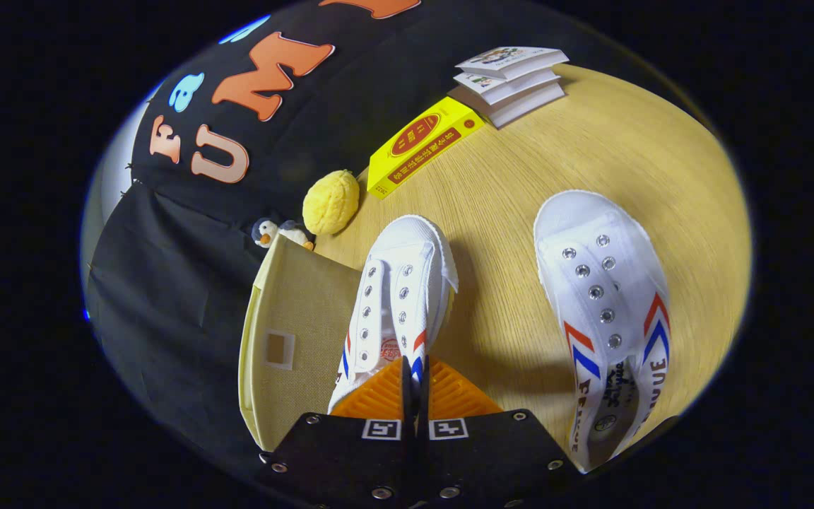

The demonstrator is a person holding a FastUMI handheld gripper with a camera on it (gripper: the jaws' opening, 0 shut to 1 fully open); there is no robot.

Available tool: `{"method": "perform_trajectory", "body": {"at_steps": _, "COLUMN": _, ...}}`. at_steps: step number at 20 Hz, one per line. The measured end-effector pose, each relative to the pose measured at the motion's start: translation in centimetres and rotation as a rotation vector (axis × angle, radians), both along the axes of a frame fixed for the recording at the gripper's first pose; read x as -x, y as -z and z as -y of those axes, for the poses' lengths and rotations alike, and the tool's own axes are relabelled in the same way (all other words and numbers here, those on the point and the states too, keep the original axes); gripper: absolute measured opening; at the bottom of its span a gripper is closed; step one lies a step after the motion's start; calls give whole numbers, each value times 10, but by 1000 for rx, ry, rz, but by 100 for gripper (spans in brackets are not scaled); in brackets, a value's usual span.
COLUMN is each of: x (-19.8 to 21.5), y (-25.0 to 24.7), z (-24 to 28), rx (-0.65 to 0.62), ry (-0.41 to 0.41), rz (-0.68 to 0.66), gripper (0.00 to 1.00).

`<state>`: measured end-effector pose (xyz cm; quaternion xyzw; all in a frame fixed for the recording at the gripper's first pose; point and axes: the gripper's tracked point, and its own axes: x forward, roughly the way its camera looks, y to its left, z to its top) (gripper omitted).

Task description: Open the storage box then place both shoes into the box .Put the left shoe in first, then the right shoe, with the right side of both shoes facing outward in a uniform manner.

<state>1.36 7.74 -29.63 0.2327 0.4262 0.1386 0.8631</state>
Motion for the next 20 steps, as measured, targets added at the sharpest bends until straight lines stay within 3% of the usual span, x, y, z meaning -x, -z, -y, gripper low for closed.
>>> {"method": "perform_trajectory", "body": {"at_steps": 11, "x": 12, "y": -125, "z": -43, "rx": -83, "ry": 50, "rz": 164, "gripper": 0}}
{"method": "perform_trajectory", "body": {"at_steps": 20, "x": 33, "y": -111, "z": -159, "rx": -84, "ry": -64, "rz": 140, "gripper": 0}}
